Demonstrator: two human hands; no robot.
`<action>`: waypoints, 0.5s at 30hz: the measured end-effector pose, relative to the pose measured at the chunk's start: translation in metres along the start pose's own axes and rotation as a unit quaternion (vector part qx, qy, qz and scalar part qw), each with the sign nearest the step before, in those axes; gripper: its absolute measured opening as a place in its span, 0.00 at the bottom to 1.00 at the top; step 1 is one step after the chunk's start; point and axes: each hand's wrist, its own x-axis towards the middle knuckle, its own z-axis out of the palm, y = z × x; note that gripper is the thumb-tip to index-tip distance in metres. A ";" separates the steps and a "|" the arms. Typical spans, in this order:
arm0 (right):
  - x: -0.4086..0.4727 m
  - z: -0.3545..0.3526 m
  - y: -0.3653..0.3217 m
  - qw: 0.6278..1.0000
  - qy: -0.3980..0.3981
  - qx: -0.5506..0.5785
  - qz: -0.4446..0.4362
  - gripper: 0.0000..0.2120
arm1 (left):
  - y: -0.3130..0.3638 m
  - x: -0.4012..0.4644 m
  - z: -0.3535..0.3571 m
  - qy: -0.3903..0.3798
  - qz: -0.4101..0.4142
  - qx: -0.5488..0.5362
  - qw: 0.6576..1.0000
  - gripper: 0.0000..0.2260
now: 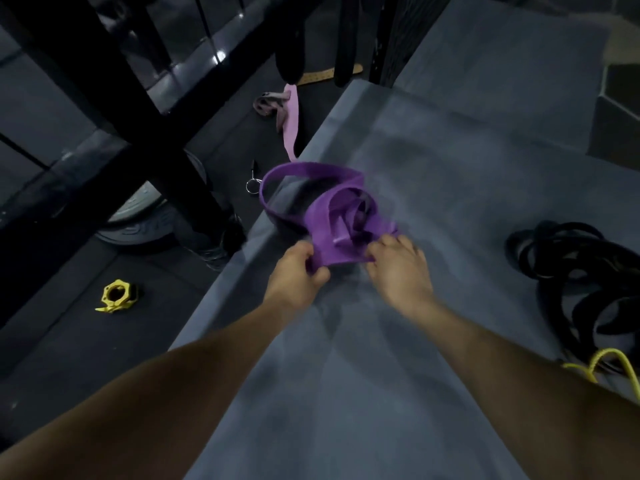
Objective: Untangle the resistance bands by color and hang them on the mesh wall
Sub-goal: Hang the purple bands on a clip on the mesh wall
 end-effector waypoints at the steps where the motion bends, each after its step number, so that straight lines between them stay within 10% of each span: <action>1: -0.009 -0.005 -0.002 1.000 -0.010 -0.003 -0.015 0.13 | 0.002 -0.009 -0.004 -0.003 -0.007 0.001 1.000 0.07; 8: -0.063 -0.076 -0.025 0.993 -0.057 0.086 -0.051 0.13 | 0.061 -0.080 -0.057 0.011 -0.068 -0.091 0.993 0.03; 15: -0.121 -0.183 -0.064 0.989 0.070 0.101 -0.086 0.11 | 0.148 -0.162 -0.135 0.025 -0.085 -0.157 0.984 0.10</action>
